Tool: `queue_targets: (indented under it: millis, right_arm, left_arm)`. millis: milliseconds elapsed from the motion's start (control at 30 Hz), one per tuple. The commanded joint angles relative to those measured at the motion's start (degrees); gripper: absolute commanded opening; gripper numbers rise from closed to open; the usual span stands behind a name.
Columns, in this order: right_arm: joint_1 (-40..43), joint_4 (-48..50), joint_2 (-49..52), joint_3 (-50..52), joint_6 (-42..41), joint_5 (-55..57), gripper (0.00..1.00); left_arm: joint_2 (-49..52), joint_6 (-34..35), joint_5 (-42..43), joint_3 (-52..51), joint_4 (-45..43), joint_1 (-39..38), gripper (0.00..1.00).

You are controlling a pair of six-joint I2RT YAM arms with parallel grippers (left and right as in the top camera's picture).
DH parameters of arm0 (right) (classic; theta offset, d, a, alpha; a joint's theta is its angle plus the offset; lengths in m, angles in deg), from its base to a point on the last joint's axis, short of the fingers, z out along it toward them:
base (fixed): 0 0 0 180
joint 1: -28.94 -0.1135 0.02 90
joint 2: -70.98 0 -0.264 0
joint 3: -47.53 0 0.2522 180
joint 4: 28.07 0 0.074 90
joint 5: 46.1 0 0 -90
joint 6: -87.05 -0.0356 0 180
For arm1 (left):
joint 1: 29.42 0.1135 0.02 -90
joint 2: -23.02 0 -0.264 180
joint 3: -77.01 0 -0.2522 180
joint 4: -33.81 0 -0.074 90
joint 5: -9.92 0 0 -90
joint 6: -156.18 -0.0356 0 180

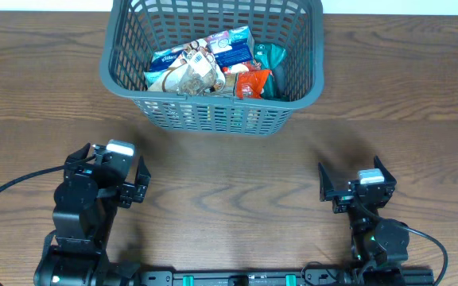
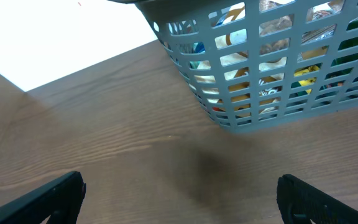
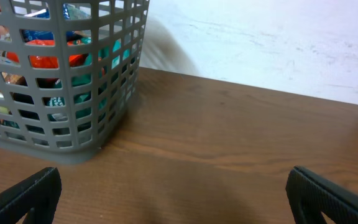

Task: Pack container

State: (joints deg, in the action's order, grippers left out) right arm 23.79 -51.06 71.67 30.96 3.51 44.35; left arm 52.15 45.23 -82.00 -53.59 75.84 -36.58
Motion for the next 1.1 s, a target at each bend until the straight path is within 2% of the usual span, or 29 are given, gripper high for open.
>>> queue_targets:
  millis: [0,567,700,767,833,1067]
  right_arm:
    - [0.5,0.0,-0.4,0.3,-0.8,0.1,0.99]
    - [0.5,0.0,-0.4,0.3,-0.9,0.1,0.99]
    - [0.5,0.0,-0.4,0.3,-0.8,0.1,0.99]
    - [0.5,0.0,-0.4,0.3,-0.8,0.1,0.99]
    - [0.5,0.0,-0.4,0.3,-0.8,0.1,0.99]
    - [0.5,0.0,-0.4,0.3,-0.8,0.1,0.99]
  left_arm:
    - [-0.1,0.5,-0.1,0.0,-0.1,0.3,0.99]
    - [-1.4,0.6,-0.1,0.0,1.3,0.3,0.98]
    - [-6.0,9.6,2.8,-0.7,7.3,-0.3,0.99]
    - [-9.1,10.3,7.1,-2.2,7.0,-0.3,0.99]
    - [-12.0,10.4,10.1,-4.3,4.5,-0.3,0.99]
    - [-22.5,12.1,11.4,-19.3,-21.5,-0.3,0.99]
